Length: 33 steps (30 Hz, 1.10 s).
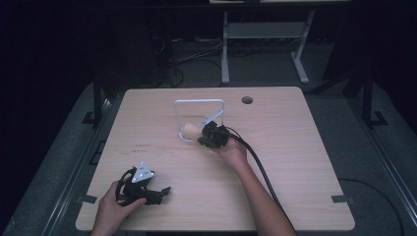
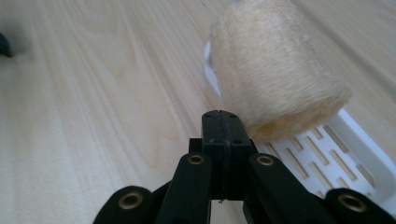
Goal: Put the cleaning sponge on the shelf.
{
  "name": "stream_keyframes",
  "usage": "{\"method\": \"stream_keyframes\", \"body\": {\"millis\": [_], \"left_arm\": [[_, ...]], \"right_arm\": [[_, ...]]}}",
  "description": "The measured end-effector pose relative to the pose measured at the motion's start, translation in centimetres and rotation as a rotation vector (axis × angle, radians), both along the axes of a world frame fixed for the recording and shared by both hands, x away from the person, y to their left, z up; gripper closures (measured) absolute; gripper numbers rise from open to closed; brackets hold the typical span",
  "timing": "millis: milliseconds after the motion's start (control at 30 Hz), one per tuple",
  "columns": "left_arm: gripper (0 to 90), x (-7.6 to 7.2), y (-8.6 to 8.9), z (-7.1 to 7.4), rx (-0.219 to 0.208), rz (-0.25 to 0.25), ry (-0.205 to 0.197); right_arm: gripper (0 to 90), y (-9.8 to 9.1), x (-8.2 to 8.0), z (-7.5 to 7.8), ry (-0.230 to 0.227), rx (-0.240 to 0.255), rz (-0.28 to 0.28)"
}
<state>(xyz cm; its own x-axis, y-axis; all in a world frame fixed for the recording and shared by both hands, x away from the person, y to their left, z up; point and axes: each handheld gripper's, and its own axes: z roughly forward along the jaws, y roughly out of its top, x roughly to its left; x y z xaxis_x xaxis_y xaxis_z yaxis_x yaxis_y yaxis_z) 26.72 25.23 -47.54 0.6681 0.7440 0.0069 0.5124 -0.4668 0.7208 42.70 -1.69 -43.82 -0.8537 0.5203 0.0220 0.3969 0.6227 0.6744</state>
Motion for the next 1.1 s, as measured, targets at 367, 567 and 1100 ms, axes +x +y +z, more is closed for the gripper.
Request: {"method": "stream_keyframes", "body": {"millis": [367,567,1100], "left_arm": [[12.1,0.0,0.0,0.0,0.0,-0.001,0.001],[12.1,0.0,0.0,0.0,0.004,-0.003,0.003],[12.1,0.0,0.0,0.0,-0.002,0.0,0.0]], "right_arm": [[90.0,-1.2,0.8,0.0,-0.017,-0.019,-0.066],[89.5,-2.2,0.0,0.1,-0.016,0.001,-0.059],[44.0,-7.2,-3.8,0.8,-0.029,0.035,-0.113]]}}
